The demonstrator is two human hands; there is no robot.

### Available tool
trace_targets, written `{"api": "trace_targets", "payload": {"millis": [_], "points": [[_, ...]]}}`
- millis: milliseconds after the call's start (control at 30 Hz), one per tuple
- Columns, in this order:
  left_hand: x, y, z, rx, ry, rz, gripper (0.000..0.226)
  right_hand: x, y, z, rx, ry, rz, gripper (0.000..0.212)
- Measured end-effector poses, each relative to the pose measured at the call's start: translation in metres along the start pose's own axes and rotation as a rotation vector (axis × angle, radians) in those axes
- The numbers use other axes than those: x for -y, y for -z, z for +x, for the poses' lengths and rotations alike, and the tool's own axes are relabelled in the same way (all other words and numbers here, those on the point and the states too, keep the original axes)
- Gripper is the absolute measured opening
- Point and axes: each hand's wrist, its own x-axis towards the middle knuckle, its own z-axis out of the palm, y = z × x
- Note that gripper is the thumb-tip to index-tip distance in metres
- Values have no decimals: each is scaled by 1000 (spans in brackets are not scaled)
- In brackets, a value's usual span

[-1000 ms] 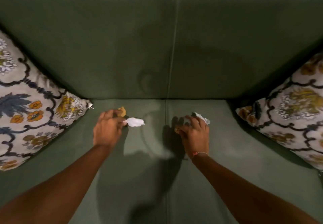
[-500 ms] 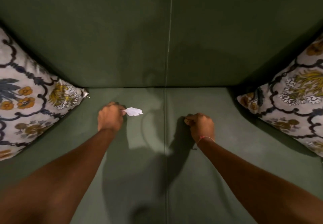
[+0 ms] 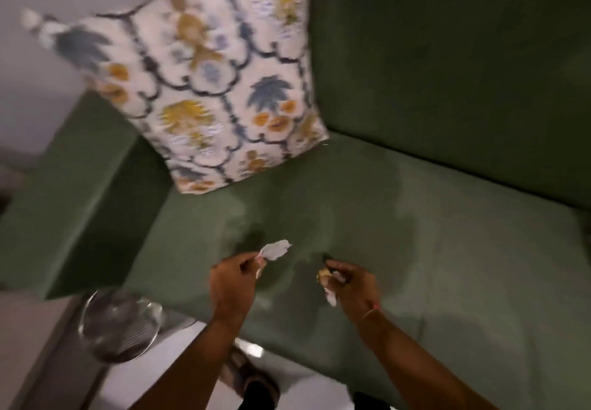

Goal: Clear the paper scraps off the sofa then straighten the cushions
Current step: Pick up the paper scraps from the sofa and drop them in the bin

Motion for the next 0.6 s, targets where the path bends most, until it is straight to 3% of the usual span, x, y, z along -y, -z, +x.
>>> {"api": "trace_targets", "payload": {"millis": [67, 200, 333, 467, 600], "points": [[52, 36, -5, -40, 106, 19, 8, -7, -53, -12, 49, 3, -47, 31], [155, 91, -12, -50, 491, -155, 19, -19, -150, -37, 225, -126, -255, 22], [242, 120, -18, -146, 786, -248, 36, -52, -242, -54, 344, -48, -410, 21], [308, 131, -10, -79, 901, -269, 45, -80, -323, -68, 468, 30, -516, 6], [350, 132, 5, -83, 936, -343, 37, -106, -388, -56, 408, 151, -883, 31]]}}
